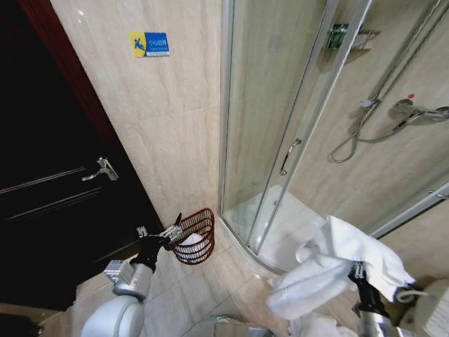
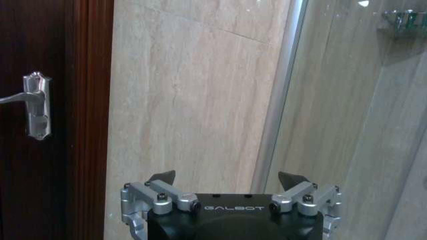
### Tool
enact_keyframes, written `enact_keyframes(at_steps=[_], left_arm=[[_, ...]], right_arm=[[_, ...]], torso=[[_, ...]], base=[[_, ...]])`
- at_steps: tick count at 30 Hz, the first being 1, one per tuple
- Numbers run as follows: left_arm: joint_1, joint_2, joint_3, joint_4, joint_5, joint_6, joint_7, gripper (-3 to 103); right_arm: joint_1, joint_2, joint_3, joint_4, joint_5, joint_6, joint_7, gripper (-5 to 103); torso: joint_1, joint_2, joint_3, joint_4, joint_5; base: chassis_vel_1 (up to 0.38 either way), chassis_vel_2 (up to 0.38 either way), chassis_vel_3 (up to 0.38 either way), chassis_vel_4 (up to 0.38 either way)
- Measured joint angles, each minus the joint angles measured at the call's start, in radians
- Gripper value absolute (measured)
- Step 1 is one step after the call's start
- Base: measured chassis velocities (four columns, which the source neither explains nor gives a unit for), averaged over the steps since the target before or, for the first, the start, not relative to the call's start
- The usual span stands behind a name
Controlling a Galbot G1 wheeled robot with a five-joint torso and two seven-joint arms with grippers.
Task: Discard the used towel into the hamper.
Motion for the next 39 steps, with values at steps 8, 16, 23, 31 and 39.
enact_keyframes(at_steps=[8,16,23,31,39], left_arm=[[0.0,0.0,0.0,0.0,0.0,0.0,0.0,100],[0.0,0.0,0.0,0.0,0.0,0.0,0.0,100],[0.0,0.0,0.0,0.0,0.0,0.0,0.0,100],[0.0,0.0,0.0,0.0,0.0,0.0,0.0,100],[0.0,0.0,0.0,0.0,0.0,0.0,0.0,100]], right_arm=[[-0.006,0.016,0.001,0.02,0.005,0.066,-0.035,8],[-0.047,0.04,0.032,0.15,0.007,0.089,-0.029,8],[-0.09,0.057,0.096,0.314,0.03,0.098,-0.036,8],[-0.091,0.041,0.168,0.42,0.102,0.091,-0.07,8],[-0.102,0.021,0.272,0.586,0.175,-0.025,-0.038,8]], torso=[[0.0,0.0,0.0,0.0,0.0],[0.0,0.0,0.0,0.0,-0.0003],[0.0,0.0,0.0,0.0,0.0],[0.0,0.0,0.0,0.0,0.0],[0.0,0.0,0.0,0.0,0.0]], base=[[0.0,0.0,0.0,0.0],[0.0,0.0,0.0,0.0],[0.0,0.0,0.0,0.0],[0.0,0.0,0.0,0.0],[0.0,0.0,0.0,0.0]])
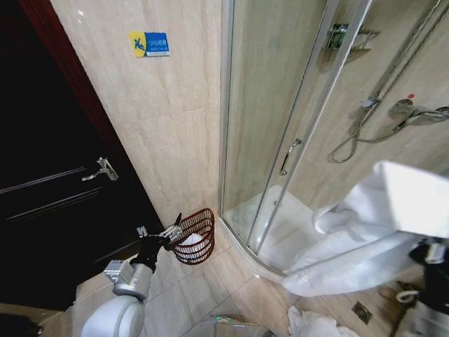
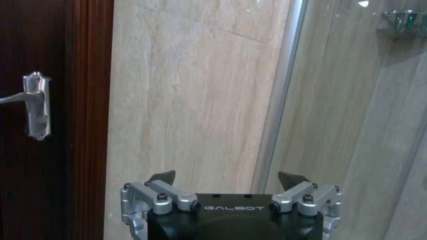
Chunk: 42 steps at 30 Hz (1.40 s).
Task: Discard the used towel into the hamper.
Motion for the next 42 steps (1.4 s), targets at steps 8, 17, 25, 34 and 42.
enact_keyframes(at_steps=[8,17,25,34,42], left_arm=[[0.0,0.0,0.0,0.0,0.0,0.0,0.0,100],[0.0,0.0,0.0,0.0,0.0,0.0,0.0,100],[0.0,0.0,0.0,0.0,0.0,0.0,0.0,100],[0.0,0.0,0.0,0.0,0.0,0.0,0.0,100],[0.0,0.0,0.0,0.0,0.0,0.0,0.0,100]], right_arm=[[0.012,0.015,-0.052,0.005,-0.071,-0.039,0.052,8],[0.018,0.033,-0.09,-0.012,-0.088,0.016,0.026,8],[0.01,0.034,-0.038,0.003,-0.086,0.045,0.0,8],[0.002,0.041,-0.01,0.004,-0.086,0.066,-0.039,8],[0.004,0.048,-0.009,0.023,-0.091,0.077,-0.066,8]], torso=[[0.0,0.0,0.0,0.0,0.0],[0.0,0.0,0.0,0.0001,0.0001],[0.0,0.0,0.0,0.0,0.0],[0.0,0.0,0.0,0.0,0.0001],[0.0,0.0,0.0,0.0,0.0]], base=[[0.0,0.0,0.0,0.0],[0.0,0.0,0.0,0.0],[0.0,0.0,0.0,0.0],[0.0,0.0,0.0,0.0],[0.0,0.0,0.0,0.0]])
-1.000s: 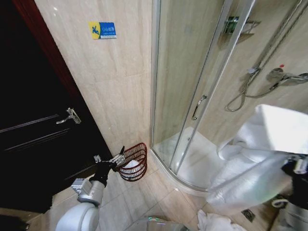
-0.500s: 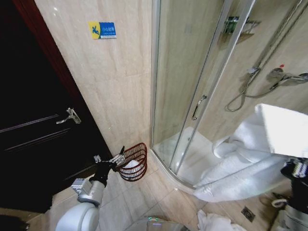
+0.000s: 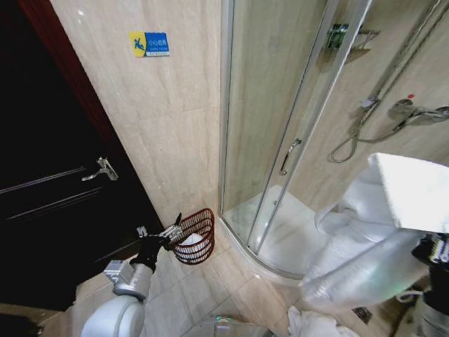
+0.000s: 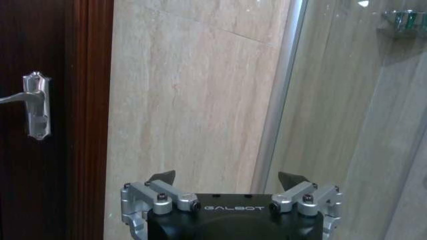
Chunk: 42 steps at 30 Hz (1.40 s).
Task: Discard the used towel into the hamper.
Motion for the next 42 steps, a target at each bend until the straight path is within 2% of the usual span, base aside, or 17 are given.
enact_keyframes(at_steps=[19,29,42], left_arm=[[0.0,0.0,0.0,0.0,0.0,0.0,0.0,100],[0.0,0.0,0.0,0.0,0.0,0.0,0.0,100],[0.0,0.0,0.0,0.0,0.0,0.0,0.0,100]], right_arm=[[-0.008,0.006,0.009,0.052,0.002,0.016,-0.015,8],[-0.001,0.004,-0.014,0.063,-0.001,0.027,-0.099,8],[0.01,-0.01,-0.015,0.076,0.0,0.016,-0.117,8]], torso=[[0.0,0.0,0.0,0.0001,-0.0002],[0.0,0.0,0.0,0.0,0.0003],[0.0,0.0,0.0,-0.0001,0.0]], base=[[0.036,0.041,-0.034,-0.037],[0.0,0.0,0.0,0.0],[0.004,0.003,0.004,0.004]])
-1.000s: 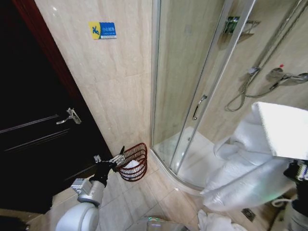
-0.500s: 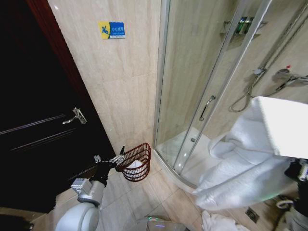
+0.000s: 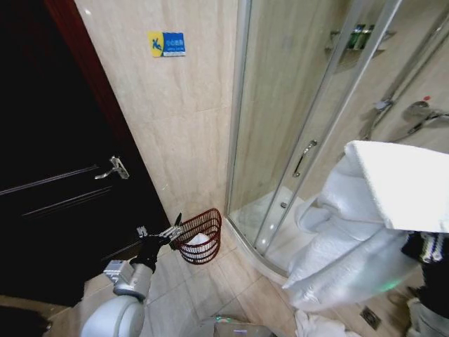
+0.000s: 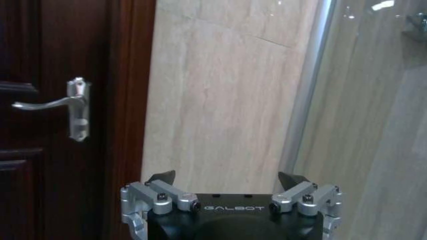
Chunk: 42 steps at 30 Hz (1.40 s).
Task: Discard the used towel into the hamper.
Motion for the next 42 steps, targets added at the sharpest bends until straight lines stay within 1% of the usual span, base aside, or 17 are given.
enact_keyframes(at_steps=[8,21,25,27,28,30,31,32,35,37,38,42], left_arm=[[0.0,0.0,0.0,0.0,0.0,0.0,0.0,100],[0.0,0.0,0.0,0.0,0.0,0.0,0.0,100],[0.0,0.0,0.0,0.0,0.0,0.0,0.0,100],[0.0,0.0,0.0,0.0,0.0,0.0,0.0,100],[0.0,0.0,0.0,0.0,0.0,0.0,0.0,100],[0.0,0.0,0.0,0.0,0.0,0.0,0.0,100],[0.0,0.0,0.0,0.0,0.0,0.0,0.0,100],[0.0,0.0,0.0,0.0,0.0,0.0,0.0,100],[0.0,0.0,0.0,0.0,0.0,0.0,0.0,100],[0.0,0.0,0.0,0.0,0.0,0.0,0.0,100],[0.0,0.0,0.0,0.0,0.0,0.0,0.0,100],[0.0,0.0,0.0,0.0,0.0,0.0,0.0,100]], right_arm=[[0.016,-0.011,0.011,-0.004,0.008,-0.011,0.0,8],[0.02,-0.005,0.007,-0.015,0.014,-0.011,0.01,8],[0.006,0.004,-0.026,-0.013,0.007,-0.017,0.009,8],[-0.002,0.01,-0.065,-0.015,-0.006,-0.035,0.01,8],[-0.002,0.01,-0.065,-0.015,-0.006,-0.035,0.01,8],[-0.001,0.01,-0.112,-0.034,-0.015,-0.048,0.011,8],[-0.001,0.01,-0.112,-0.034,-0.015,-0.048,0.011,8],[-0.002,0.01,-0.153,-0.05,-0.02,-0.068,0.021,8],[-0.003,0.01,-0.209,-0.065,-0.042,-0.087,0.044,8],[-0.003,0.01,-0.215,-0.067,-0.049,-0.09,0.046,8],[-0.002,0.01,-0.232,-0.072,-0.076,-0.102,0.053,8],[-0.002,0.008,-0.243,-0.076,-0.109,-0.127,0.065,8]], torso=[[0.0,0.0,0.0,0.0001,-0.0001],[0.0,0.0,0.0,0.0001,-0.0001],[0.0,0.0,0.0,0.0001,0.0001],[0.0,0.0,0.0,-0.0001,-0.0002],[0.0,0.0,0.0,-0.0001,-0.0002],[0.0,0.0,0.0,0.0,-0.0002],[0.0,0.0,0.0,0.0,-0.0002],[0.0,0.0,0.0,0.0002,0.0004],[0.0,0.0,0.0,0.0002,-0.0002],[0.0,0.0,0.0,0.0003,-0.0002],[0.0,0.0,0.0,0.0003,0.0],[0.0,0.0,0.0,0.0003,-0.0002]], base=[[0.074,0.069,0.077,0.071],[0.118,0.114,0.111,0.107],[0.128,0.111,0.113,0.124],[0.112,0.112,0.136,0.121],[0.109,0.112,0.134,0.117],[0.114,0.13,0.126,0.136],[0.114,0.132,0.117,0.136],[0.155,0.133,0.126,0.123],[0.12,0.136,0.129,0.124],[0.117,0.13,0.12,0.107],[0.102,0.084,0.101,0.089],[0.066,0.043,0.05,0.056]])
